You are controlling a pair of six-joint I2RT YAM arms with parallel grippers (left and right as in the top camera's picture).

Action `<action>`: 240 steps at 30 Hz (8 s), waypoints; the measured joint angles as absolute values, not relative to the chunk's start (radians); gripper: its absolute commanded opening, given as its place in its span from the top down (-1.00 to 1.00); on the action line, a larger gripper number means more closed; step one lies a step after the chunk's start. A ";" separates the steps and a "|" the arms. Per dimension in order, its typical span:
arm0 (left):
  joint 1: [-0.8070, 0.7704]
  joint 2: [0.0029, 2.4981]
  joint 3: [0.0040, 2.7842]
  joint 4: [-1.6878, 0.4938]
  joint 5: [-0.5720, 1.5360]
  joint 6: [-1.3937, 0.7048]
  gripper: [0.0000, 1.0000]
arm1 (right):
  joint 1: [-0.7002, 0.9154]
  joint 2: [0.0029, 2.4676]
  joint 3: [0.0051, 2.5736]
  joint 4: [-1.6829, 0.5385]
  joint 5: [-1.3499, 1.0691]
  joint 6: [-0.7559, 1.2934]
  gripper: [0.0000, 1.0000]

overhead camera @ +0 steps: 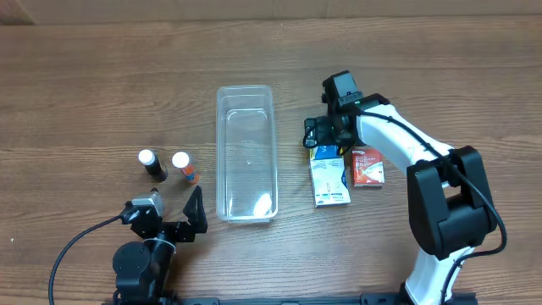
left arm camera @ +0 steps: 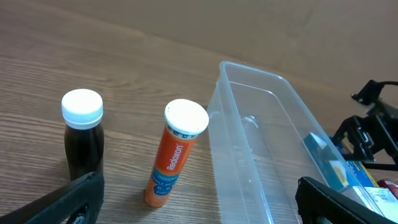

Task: Pack container

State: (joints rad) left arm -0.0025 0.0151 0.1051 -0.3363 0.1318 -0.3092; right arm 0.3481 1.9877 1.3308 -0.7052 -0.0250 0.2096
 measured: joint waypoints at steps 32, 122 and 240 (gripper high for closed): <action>-0.002 0.015 0.105 -0.336 0.132 -0.309 -1.00 | 0.364 1.887 1.535 -0.892 0.064 0.208 -1.00; -0.002 0.015 0.105 -0.336 0.132 -0.309 -1.00 | 0.714 1.854 1.711 -0.857 0.097 0.481 -1.00; -0.002 0.015 0.105 -0.336 0.132 -0.309 -1.00 | 0.492 1.587 1.628 -1.110 0.108 0.538 -1.00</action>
State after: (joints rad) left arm -0.0025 0.0151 0.1051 -0.3363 0.1318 -0.3092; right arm 0.4919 1.5867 1.6276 -1.1095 0.1081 0.5385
